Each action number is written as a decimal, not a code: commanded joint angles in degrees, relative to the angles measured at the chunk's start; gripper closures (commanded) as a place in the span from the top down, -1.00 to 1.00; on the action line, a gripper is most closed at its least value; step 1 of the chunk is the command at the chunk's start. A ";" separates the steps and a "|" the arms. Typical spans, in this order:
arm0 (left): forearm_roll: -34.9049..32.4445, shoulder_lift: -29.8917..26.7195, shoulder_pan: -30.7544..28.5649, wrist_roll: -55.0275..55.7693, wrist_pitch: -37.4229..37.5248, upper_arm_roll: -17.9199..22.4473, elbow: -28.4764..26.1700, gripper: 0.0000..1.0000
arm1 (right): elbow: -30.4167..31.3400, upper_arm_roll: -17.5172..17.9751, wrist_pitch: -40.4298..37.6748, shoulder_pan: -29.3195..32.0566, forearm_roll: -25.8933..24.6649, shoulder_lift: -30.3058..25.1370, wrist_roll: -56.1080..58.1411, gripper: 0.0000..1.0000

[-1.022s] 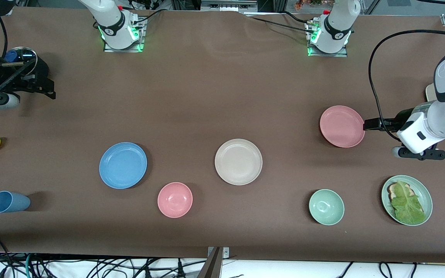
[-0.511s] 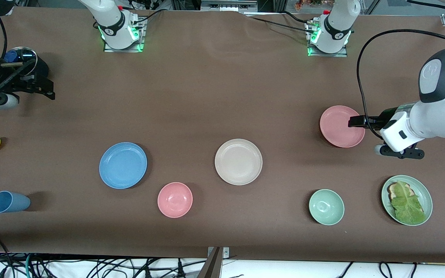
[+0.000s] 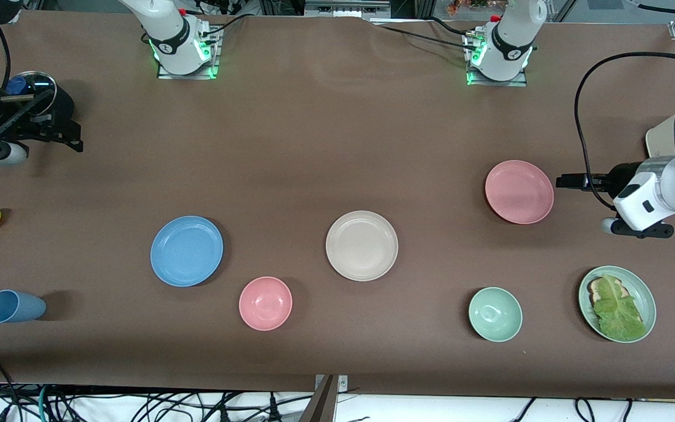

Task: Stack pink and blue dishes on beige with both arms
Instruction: 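Move the left gripper to the pink plate while the right gripper approaches the blue plate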

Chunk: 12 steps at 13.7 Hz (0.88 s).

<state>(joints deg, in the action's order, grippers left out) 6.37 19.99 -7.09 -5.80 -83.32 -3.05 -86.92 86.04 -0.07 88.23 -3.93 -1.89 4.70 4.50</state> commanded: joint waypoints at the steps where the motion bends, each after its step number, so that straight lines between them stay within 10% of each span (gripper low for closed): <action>1: 0.93 -3.71 0.94 -4.55 -3.41 2.60 -6.30 1.00 | -0.70 0.42 0.01 0.50 -0.75 0.05 -0.46 1.00; 12: 0.40 -4.87 0.41 -13.28 -21.97 10.52 -23.82 1.00 | -0.70 0.42 1.41 0.94 -0.04 3.02 -0.63 1.00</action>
<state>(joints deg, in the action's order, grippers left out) 6.37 16.81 -6.79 -18.01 -103.78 7.10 -108.15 86.11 -0.13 89.11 -3.52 -1.89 5.28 4.43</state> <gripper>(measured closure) 0.000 0.000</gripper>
